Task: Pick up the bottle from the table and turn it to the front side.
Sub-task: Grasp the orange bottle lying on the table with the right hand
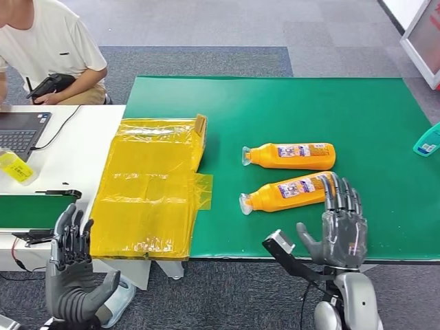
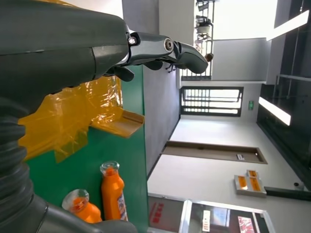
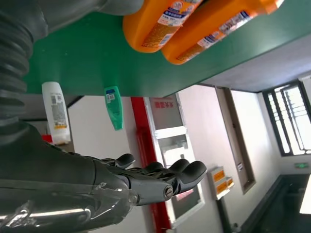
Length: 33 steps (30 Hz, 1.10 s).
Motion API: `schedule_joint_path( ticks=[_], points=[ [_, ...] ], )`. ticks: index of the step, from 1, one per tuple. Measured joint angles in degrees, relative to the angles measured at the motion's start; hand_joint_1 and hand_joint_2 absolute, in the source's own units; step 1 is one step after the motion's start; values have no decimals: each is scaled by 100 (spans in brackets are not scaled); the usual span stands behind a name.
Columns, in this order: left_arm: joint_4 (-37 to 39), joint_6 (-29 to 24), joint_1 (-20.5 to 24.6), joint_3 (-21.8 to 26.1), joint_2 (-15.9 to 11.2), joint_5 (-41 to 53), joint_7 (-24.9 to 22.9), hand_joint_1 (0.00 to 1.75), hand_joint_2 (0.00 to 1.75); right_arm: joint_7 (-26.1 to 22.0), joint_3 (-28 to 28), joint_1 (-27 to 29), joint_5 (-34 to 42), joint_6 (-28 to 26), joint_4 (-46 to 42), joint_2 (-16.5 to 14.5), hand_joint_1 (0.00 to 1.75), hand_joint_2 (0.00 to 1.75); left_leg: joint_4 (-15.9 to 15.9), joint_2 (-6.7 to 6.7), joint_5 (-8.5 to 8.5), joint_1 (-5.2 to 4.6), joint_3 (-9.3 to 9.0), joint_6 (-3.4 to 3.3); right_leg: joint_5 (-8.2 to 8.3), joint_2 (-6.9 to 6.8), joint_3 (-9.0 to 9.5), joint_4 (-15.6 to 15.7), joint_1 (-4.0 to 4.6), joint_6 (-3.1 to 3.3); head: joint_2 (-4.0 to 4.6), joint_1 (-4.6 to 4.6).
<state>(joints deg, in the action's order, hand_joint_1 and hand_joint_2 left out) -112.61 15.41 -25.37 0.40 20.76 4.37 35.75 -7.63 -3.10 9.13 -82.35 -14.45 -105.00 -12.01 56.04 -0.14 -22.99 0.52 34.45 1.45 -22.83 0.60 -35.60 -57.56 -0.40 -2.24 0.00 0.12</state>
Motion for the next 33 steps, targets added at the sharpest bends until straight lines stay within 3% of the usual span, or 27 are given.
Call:
schedule_joint_path(
  ticks=[4,10,21,27,33],
  points=[
    [9,-9,-61,3,0,-51,75,0,175,447,551,-317,-292,474,224,575,0,175,0,0,0,-1,0,-2,2,0,-1,1,-3,-3,0,-1],
    [11,-16,-69,7,0,-86,77,0,175,566,1008,-1008,-205,909,639,1350,0,175,0,0,6,-4,0,-5,9,0,-2,1,-7,-6,0,-1],
    [11,6,-74,11,0,-99,91,0,175,573,1308,-1326,-135,1133,904,1851,0,175,0,-1,7,-4,2,-6,9,0,-3,0,-6,-7,0,1],
    [11,63,-148,26,0,-64,219,0,175,360,1688,-1928,542,1836,1234,2707,0,175,1,-2,9,-19,8,-16,19,0,-5,1,-21,-23,0,0],
    [11,93,-192,72,0,-180,278,0,175,456,2240,-3318,1663,3235,2213,3339,0,175,1,-1,28,-25,12,-30,33,-1,-8,1,-28,-34,0,0]
  ],
)
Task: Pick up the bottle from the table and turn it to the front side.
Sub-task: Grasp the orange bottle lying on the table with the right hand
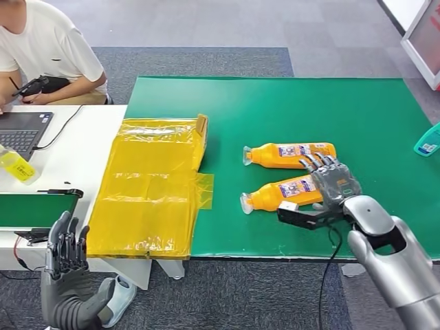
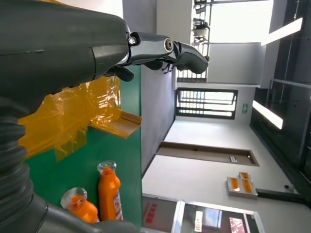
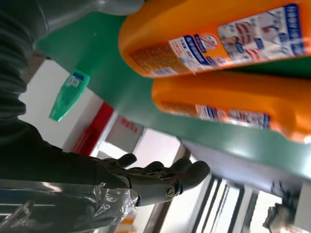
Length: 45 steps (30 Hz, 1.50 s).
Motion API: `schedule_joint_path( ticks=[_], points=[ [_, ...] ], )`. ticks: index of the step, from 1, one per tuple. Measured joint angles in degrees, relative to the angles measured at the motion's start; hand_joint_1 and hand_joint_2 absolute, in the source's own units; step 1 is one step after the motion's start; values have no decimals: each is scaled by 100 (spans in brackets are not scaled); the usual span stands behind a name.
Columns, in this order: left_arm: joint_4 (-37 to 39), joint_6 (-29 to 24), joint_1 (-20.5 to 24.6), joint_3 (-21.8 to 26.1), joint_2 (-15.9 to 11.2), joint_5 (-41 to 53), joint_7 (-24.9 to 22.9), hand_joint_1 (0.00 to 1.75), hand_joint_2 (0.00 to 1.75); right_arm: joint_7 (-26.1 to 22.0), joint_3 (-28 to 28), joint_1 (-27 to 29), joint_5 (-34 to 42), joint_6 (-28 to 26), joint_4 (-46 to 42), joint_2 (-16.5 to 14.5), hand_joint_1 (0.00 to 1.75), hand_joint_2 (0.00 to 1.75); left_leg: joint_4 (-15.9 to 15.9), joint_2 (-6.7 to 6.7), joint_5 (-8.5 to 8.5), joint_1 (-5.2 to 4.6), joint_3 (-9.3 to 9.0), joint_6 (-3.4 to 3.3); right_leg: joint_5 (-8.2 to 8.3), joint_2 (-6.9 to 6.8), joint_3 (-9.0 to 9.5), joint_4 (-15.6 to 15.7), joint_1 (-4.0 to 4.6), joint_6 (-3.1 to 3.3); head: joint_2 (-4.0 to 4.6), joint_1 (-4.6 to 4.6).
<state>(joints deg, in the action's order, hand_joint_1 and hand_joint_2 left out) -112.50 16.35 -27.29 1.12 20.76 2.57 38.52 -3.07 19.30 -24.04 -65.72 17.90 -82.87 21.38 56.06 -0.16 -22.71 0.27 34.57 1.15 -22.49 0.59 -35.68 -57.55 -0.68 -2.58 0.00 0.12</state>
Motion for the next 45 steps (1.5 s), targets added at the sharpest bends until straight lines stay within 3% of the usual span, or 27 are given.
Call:
schedule_joint_path(
  ticks=[5,12,17,37,39,43,45],
  points=[
    [20,231,-9,152,0,-98,31,0,175,-121,808,-1335,1115,878,1282,312,0,175,0,-1,14,0,7,1,9,-1,-7,0,0,-1,0,-1],
    [91,356,15,237,0,-49,47,0,175,49,2066,-2403,1703,613,2732,246,0,175,0,-4,15,1,9,1,9,-2,-8,-1,1,-2,0,0],
    [147,372,26,263,0,-42,47,0,175,80,2570,-2603,1838,481,3280,102,0,175,0,-5,14,0,12,0,8,-3,-11,-1,1,-3,0,-1],
    [231,529,27,398,0,-97,5,0,175,55,3499,-2628,2051,250,4224,-506,0,175,0,-5,16,1,12,2,8,-3,-13,-1,2,-2,0,0],
    [243,547,33,405,0,-83,0,0,175,61,3534,-2542,2052,78,4285,-566,22,175,0,-5,15,1,11,2,8,-2,-12,-1,2,-2,0,0],
    [265,571,40,408,1,-57,-5,0,175,25,3564,-2448,2049,-197,4407,-693,140,175,0,-4,15,1,7,2,7,-1,-11,-1,2,0,0,0],
    [273,574,40,408,2,-52,-7,0,175,9,3573,-2443,2045,-244,4441,-734,165,175,0,-4,15,2,5,3,7,-1,-10,-1,3,1,0,0]
  ],
)
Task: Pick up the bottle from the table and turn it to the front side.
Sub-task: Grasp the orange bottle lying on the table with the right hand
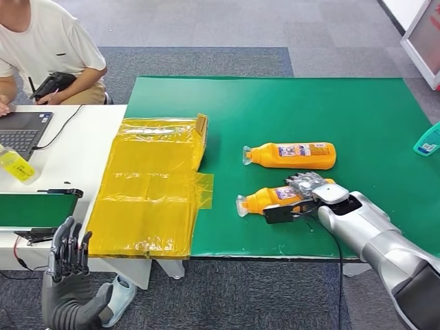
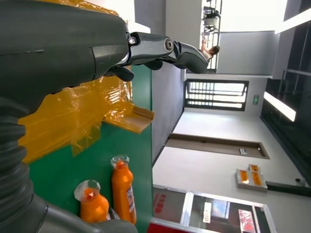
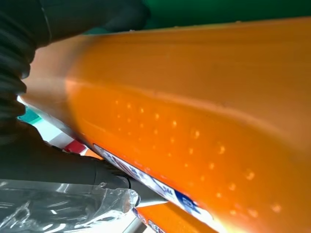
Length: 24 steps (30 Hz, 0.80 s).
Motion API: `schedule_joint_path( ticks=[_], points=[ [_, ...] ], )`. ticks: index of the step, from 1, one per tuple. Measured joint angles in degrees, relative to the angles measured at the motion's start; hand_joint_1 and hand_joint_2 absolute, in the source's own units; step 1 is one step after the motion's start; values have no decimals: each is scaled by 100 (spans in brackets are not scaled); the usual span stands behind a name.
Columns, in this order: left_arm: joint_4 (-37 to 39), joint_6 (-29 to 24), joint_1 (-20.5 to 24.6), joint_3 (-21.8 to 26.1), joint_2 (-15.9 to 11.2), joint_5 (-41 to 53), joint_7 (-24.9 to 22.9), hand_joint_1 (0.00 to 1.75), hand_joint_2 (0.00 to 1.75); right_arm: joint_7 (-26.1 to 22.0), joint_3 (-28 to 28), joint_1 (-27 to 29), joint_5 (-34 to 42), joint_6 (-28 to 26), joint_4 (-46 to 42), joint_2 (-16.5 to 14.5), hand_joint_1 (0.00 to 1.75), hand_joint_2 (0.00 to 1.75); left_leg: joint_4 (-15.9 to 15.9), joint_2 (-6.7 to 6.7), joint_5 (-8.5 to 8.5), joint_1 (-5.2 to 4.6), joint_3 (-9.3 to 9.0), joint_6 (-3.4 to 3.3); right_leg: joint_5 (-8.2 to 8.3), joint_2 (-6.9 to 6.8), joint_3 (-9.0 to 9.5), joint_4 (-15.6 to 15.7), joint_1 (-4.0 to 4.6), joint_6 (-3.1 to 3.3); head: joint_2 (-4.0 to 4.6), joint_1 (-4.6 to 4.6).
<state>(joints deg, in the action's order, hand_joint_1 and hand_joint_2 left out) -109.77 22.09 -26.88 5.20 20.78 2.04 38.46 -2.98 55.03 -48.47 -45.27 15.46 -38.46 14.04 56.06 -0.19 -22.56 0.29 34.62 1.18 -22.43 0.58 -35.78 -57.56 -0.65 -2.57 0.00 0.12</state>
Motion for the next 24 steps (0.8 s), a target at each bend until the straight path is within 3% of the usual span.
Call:
schedule_joint_path(
  ticks=[1,16,20,24],
  points=[
    [3,2,0,0,1,5,-2,0,175,-10,4,2,-2,-14,11,-9,175,175,0,0,0,0,0,0,0,0,0,0,0,1,0,-1],
    [9,-28,-5,-12,2,79,-8,0,175,-73,-102,177,-159,-627,-75,-40,175,175,0,0,4,0,-3,2,8,0,3,0,0,3,0,-1],
    [9,-105,-9,-16,3,44,-25,0,175,40,-465,532,-304,-1160,-430,-124,175,175,0,0,4,1,-1,2,8,0,1,-1,1,3,0,0],
    [7,-144,-11,-33,3,10,-70,0,175,-119,-1229,1272,-412,-1646,-1367,-287,175,175,0,-1,3,4,4,3,2,-2,-2,-1,5,5,0,1]
  ],
)
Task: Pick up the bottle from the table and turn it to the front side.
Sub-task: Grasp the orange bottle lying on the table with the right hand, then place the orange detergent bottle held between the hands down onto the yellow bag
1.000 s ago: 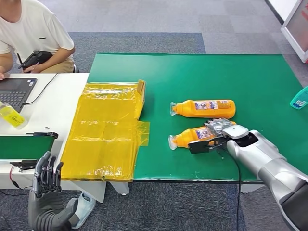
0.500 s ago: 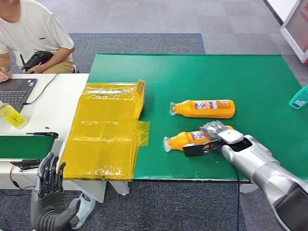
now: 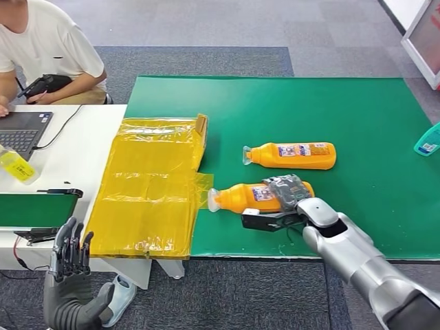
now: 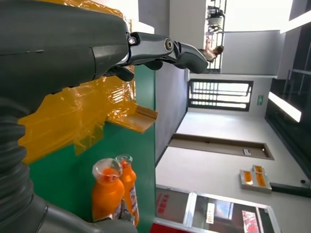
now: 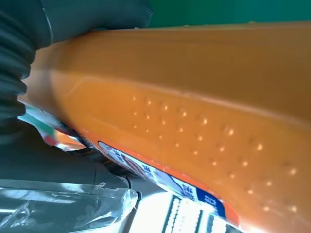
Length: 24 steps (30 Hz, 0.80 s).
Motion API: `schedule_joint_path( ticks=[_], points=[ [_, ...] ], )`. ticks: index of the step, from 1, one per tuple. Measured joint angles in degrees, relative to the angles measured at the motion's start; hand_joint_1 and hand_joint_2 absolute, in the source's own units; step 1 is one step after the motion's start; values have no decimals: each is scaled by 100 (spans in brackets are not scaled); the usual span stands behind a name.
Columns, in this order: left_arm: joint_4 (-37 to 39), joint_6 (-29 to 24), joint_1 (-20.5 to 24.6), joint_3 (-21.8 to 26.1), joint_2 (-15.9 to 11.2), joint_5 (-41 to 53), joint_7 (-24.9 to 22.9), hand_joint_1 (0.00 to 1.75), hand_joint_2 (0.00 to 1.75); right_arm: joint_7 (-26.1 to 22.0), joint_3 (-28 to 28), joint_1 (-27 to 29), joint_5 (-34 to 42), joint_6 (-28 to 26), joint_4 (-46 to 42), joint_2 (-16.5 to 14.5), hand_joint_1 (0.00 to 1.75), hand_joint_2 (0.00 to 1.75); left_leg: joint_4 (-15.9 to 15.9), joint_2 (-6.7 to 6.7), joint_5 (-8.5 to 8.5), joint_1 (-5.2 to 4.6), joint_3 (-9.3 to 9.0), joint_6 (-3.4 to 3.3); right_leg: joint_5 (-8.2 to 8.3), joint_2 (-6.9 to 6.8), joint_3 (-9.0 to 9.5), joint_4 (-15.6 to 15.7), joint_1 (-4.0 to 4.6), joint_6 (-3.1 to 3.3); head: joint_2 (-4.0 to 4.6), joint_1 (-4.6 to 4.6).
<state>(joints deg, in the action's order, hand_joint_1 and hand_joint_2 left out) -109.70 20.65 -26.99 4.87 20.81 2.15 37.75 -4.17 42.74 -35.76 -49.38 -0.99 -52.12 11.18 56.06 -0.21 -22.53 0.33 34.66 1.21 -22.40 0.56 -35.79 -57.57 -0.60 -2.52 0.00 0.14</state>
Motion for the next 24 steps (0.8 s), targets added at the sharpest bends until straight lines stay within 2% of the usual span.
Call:
schedule_joint_path(
  ticks=[2,6,11,14,17,24],
  points=[
    [-1,-36,1,-26,2,2,-20,0,175,-259,-458,505,164,-157,-614,-187,175,175,0,-1,-4,4,2,4,-7,-1,-1,0,5,3,0,-2],
    [-72,-178,6,-173,8,117,-37,0,175,-921,-1420,1724,854,-291,-2227,-903,175,175,-1,-4,-16,7,3,13,-24,-3,-6,-1,10,15,0,0],
    [-297,-241,7,-407,17,209,-51,0,175,-1431,-2069,2736,1463,-261,-3719,-1690,175,175,-1,-5,-30,11,3,17,-35,-7,-5,-1,12,18,0,-2],
    [-398,-285,54,-543,21,321,-56,0,175,-1779,-2292,3079,1699,-298,-4201,-2000,175,175,-1,-4,-34,9,1,16,-35,-6,-4,0,10,17,0,-2],
    [-475,-366,161,-644,8,492,-92,0,175,-1962,-2361,3257,1578,-473,-4444,-2200,175,175,-1,-4,-33,8,-3,16,-32,-6,-2,1,9,17,0,-1],
    [-537,-408,292,-754,-37,667,-122,0,175,-2046,-2366,3417,1277,-698,-4627,-2379,175,175,-1,-3,-27,9,-6,23,-29,-4,-2,0,11,22,0,0]
  ],
)
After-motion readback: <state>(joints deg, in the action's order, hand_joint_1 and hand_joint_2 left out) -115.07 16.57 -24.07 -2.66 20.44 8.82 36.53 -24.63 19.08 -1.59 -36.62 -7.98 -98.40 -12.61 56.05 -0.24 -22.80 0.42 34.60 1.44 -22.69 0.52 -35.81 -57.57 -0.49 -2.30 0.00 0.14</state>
